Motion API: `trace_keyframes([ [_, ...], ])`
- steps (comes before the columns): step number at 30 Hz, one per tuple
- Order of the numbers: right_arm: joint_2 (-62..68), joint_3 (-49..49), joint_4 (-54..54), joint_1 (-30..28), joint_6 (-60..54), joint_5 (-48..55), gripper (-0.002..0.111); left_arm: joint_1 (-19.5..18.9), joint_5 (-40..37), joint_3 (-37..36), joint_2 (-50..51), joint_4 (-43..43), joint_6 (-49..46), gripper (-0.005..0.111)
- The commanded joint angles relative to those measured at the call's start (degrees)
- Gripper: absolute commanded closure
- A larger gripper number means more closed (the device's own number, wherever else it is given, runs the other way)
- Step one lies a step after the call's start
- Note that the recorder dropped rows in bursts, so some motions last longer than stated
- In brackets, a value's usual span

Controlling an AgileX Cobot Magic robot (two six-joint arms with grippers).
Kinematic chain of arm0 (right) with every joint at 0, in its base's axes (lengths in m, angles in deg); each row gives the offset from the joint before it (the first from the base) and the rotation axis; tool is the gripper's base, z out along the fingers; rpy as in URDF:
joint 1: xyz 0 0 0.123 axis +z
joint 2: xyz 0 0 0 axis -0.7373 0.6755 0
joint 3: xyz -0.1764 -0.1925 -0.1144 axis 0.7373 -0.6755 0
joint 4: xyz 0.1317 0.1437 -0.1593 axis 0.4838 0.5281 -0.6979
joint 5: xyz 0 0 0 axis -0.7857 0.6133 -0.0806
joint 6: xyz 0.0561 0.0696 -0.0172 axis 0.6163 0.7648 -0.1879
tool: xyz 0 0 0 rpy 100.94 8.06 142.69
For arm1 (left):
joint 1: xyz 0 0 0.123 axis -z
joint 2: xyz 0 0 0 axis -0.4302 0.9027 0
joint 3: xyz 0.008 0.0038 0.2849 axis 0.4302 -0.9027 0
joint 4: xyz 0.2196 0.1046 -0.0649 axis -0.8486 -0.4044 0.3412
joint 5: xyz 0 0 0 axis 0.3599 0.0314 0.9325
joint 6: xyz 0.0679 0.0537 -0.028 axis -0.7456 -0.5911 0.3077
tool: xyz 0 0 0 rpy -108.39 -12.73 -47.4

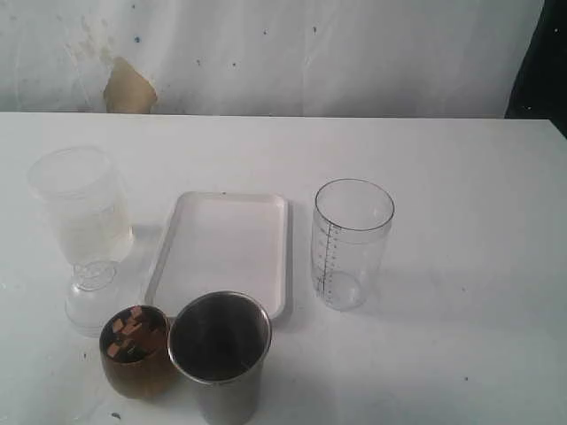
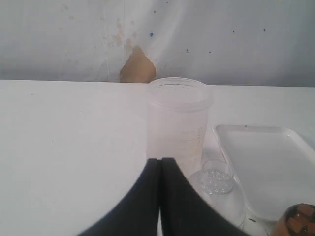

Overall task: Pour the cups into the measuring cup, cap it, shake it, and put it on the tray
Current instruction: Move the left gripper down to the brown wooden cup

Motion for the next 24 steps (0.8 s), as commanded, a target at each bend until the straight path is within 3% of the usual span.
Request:
trace_keyframes([
  [1, -0.33, -0.30, -0.39, 0.18, 0.13, 0.03, 0.108, 0.28, 0.24, -0.30, -0.26, 0.09, 0.04, 0.107],
  [9, -0.33, -0.30, -0.39, 0.18, 0.13, 0.03, 0.108, 0.28, 2.52, -0.30, -0.26, -0.94, -0.19, 0.107],
  [11, -0.33, -0.30, -0.39, 0.18, 0.13, 0.03, 0.108, 0.28, 10.69, -0.30, -0.26, -2.18, -0.60, 0.107],
  [12, -0.33, -0.30, -0.39, 0.18, 0.13, 0.03, 0.108, 0.28, 21.67, -0.30, -0.26, -0.32, 1.71, 0.107],
  [15, -0.33, -0.30, -0.39, 0.18, 0.13, 0.03, 0.108, 0.28, 36.62, -0.30, -0.26, 1.10, 22.19, 0.107],
  [17, -0.33, -0.30, -0.39, 0.18, 0.13, 0.03, 0.108, 0.28, 38.37, -0.30, -0.26, 0.56, 27.61, 0.107],
  [21, -0.33, -0.30, -0.39, 0.18, 0.13, 0.03, 0.108, 0.16, 39.07, 2.22, 3.33, 0.39, 22.06, 0.107],
  [23, -0.33, -0.30, -0.39, 0.18, 0.13, 0.03, 0.108, 0.16, 36.00, 7.08, 10.08, -4.11, 21.54, 0.107],
  [24, -0.33, -0.30, -0.39, 0.18, 0.13, 0.03, 0.108, 0.16, 29.27, 10.07, 15.54, -11.03, 21.51, 0.107],
])
